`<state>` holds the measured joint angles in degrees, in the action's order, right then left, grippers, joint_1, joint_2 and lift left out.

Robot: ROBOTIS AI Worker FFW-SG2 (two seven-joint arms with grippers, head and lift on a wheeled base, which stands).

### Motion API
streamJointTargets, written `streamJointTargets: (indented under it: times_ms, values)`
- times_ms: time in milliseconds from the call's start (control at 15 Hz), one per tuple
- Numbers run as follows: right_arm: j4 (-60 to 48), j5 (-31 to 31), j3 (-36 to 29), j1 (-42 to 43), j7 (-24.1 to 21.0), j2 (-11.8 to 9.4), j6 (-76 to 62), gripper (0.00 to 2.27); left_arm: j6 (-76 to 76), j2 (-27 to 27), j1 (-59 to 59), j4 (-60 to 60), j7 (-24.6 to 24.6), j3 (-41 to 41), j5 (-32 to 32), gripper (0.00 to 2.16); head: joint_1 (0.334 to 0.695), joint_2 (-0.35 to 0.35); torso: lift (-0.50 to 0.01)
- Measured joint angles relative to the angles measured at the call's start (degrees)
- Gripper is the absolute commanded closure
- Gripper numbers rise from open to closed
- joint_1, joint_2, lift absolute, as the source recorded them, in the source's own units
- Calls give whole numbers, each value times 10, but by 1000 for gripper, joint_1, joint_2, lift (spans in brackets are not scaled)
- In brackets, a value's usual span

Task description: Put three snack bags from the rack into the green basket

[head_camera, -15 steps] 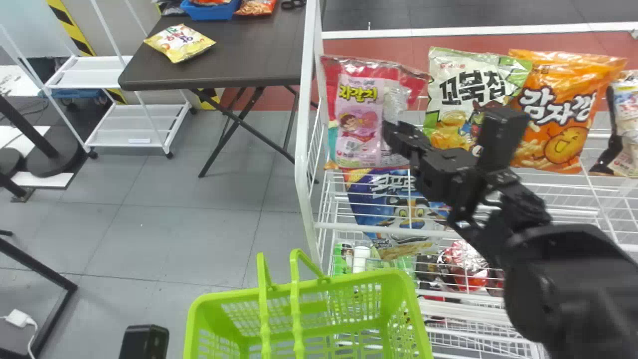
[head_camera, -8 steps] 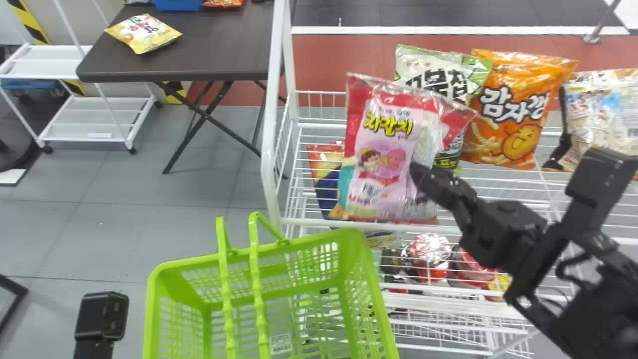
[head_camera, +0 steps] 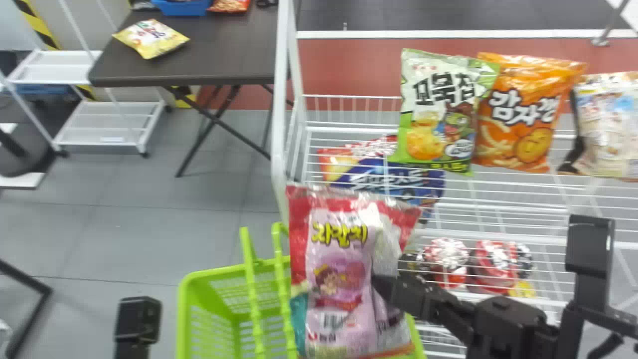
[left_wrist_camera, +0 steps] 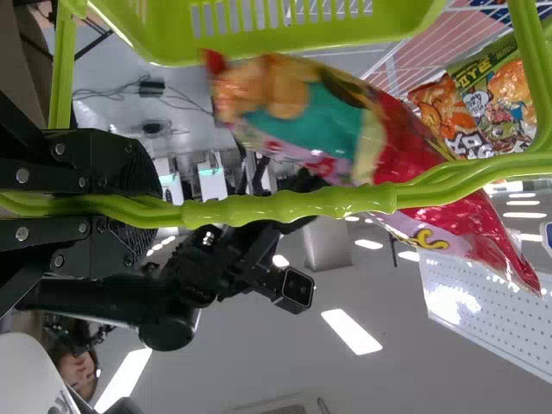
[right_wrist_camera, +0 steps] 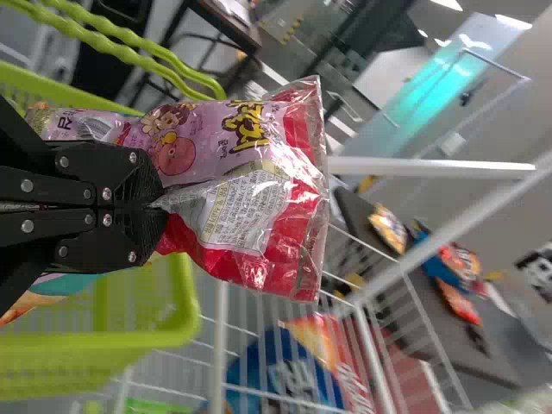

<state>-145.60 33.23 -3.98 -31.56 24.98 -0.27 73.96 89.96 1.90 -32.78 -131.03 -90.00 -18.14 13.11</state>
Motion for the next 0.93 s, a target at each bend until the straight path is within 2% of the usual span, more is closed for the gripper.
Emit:
streamJointTargets:
  times_ms: [67, 133, 333, 533, 733, 800, 933]
  values:
    - [11, -11, 20, 7, 0, 0, 17, 967, 0, 0, 0, -2, 0, 0, 1, 2152, 695, 209, 0]
    - [27, -31, 44, 20, 0, -1, 38, -2, 0, 0, 0, -3, 0, 0, 2, 2152, 695, 267, 0]
    - [49, -77, 75, 43, 4, -13, 60, 39, 0, -1, 1, -5, 0, 1, 3, 2152, 695, 282, 0]
    - [51, -79, 48, 56, 11, -13, 52, 60, 0, 0, 2, -5, 0, 0, 3, 2152, 695, 228, 0]
    - [82, -76, -8, 89, 2, -7, -17, 63, 0, 0, 3, -6, 0, 0, 3, 2152, 695, 112, 0]
    - [102, -74, -27, 106, -1, -6, -47, 66, 0, 1, 3, -6, 0, -1, 4, 2152, 695, 33, 0]
    - [142, -75, -54, 140, -21, -5, -92, 66, 0, 1, 3, -6, 0, -1, 4, 2152, 695, -22, 0]
